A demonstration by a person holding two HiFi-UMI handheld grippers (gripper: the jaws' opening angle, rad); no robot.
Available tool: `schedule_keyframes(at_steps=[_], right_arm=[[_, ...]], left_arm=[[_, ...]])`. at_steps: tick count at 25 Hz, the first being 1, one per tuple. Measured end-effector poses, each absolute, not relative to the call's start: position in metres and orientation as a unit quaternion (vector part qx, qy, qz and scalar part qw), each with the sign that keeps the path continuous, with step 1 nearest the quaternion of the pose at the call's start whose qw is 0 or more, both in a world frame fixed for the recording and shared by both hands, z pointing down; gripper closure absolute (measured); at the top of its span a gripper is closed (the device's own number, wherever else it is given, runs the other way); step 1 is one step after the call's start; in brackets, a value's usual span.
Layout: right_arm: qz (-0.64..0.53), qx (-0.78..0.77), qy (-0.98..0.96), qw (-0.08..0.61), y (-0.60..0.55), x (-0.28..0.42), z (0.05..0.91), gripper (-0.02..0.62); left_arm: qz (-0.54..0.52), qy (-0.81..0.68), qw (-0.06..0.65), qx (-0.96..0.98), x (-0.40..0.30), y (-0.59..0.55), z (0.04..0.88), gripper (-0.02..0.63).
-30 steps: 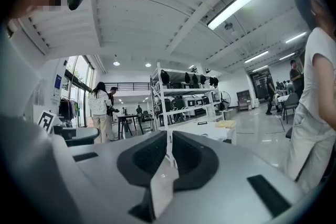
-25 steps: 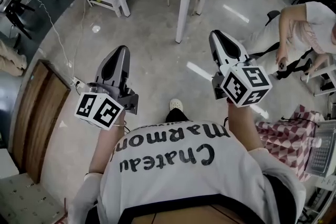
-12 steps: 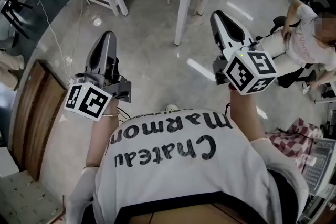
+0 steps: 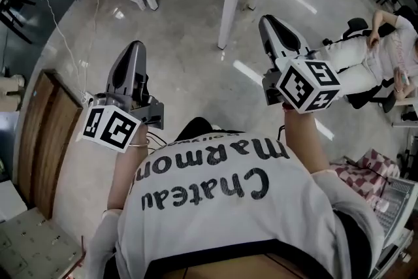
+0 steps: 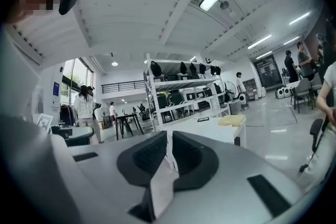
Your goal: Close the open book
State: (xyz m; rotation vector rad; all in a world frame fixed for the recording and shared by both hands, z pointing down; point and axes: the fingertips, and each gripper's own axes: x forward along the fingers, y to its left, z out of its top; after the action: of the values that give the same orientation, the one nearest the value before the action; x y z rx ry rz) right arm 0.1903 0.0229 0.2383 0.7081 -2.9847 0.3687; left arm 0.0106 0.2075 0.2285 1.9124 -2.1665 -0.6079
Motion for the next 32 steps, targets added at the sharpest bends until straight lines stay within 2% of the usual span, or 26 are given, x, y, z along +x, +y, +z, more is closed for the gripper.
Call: schedule_keyframes(at_steps=[12, 26, 32], right_arm=[[0.187, 0.259, -0.943, 0.095, -0.033, 0.127, 0.311, 0.546], [0.241, 0.309, -0.918, 0.062, -0.111, 0.015, 0.302, 0.546], [0.283, 0.344, -0.892, 0.072, -0.125, -0.008, 0.331, 0.546]], left_arm=[[-0.182, -0.726, 0.156, 0.645, -0.059, 0.149, 0.281, 0.583], [-0.155, -0.684, 0.147, 0.698, -0.189, 0.043, 0.261, 0.581], [-0.147, -0.654, 0.168, 0.723, -0.220, 0.016, 0.274, 0.583]])
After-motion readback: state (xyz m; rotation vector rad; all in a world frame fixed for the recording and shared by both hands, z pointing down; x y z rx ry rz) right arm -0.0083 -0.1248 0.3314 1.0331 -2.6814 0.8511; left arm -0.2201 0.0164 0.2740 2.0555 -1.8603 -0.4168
